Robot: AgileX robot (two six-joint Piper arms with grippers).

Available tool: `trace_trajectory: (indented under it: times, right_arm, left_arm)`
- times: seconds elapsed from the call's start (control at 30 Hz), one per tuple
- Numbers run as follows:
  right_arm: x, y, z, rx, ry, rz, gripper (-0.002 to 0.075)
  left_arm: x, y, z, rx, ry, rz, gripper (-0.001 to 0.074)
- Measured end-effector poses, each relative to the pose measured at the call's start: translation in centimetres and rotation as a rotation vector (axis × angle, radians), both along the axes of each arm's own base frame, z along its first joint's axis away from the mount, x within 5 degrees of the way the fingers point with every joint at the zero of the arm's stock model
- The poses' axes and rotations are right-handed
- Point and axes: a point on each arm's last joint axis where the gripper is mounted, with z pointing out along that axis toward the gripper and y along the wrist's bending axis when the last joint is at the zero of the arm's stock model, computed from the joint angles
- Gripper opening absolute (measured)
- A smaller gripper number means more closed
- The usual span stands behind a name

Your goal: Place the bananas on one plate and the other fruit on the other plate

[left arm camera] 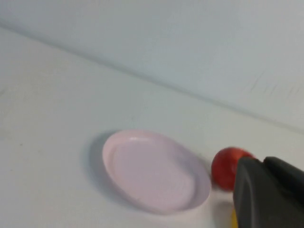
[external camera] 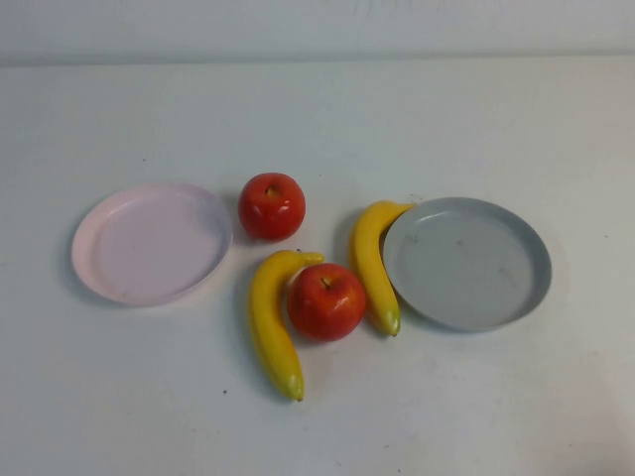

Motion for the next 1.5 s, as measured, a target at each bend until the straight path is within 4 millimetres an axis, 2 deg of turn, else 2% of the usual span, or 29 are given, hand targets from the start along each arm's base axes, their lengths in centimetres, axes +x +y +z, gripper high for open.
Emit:
trace_trajectory:
  times: [0.1,0.2,0.33,0.57,0.73,0.93,1.1,1.13,1.2,1.3,1.33,1.4,1.5]
  right_arm:
    - [0.0,0.0,0.0,0.000,0.000,0.000,-0.0018]
    - [0.0,0.0,0.0,0.000,0.000,0.000,-0.0018]
    - [0.0,0.0,0.0,0.000,0.000,0.000,-0.0018]
    - [0.0,0.0,0.0,0.000,0.000,0.000,-0.0018]
    - [0.0,0.0,0.0,0.000,0.000,0.000,-0.0018]
    - [0.0,0.0,0.0,0.000,0.000,0.000,-0.0018]
    - [0.0,0.0,0.0,0.000,0.000,0.000,-0.0018]
    - [0.0,0.0,0.0,0.000,0.000,0.000,-0.0018]
    - [0.0,0.0,0.0,0.000,0.000,0.000,-0.0018]
    - [0.0,0.0,0.0,0.000,0.000,0.000,-0.0018]
    - [0.0,0.0,0.0,0.000,0.000,0.000,-0.0018]
    - [0.0,0.0,0.0,0.000,0.000,0.000,-0.0018]
    - [0.0,0.0,0.0,0.000,0.000,0.000,-0.0018]
  left_arm:
    - [1.4,-0.3,3.2,0.145,0.178,-0.034,-0.0003]
    - [3.2,-1.0,5.2,0.281,0.363,-0.132,-0.0003]
    - [6.5,-2.4,6.1,0.406,0.501,-0.327,-0.0003]
    - [12.3,-5.2,4.0,0.440,0.537,-0.551,-0.0003]
    - [15.2,-9.8,2.2,0.517,0.526,-0.707,-0.0003]
    - [16.5,-16.5,0.3,0.671,0.527,-0.915,-0.0003]
    - [16.9,-19.8,-0.8,0.836,0.525,-1.048,0.0004]
    - [16.9,-20.2,-0.8,0.867,0.514,-1.075,0.0022]
    - [17.1,-20.6,-0.5,0.916,0.481,-1.113,0.0104]
    - [17.6,-21.1,-0.3,0.954,0.434,-1.125,0.0337]
    - [17.9,-21.3,-0.4,0.958,0.422,-1.116,0.0437]
    - [18.6,-21.6,-0.9,0.959,0.399,-1.090,0.0575]
    - [19.8,-22.1,-1.5,0.965,0.363,-1.052,0.0661]
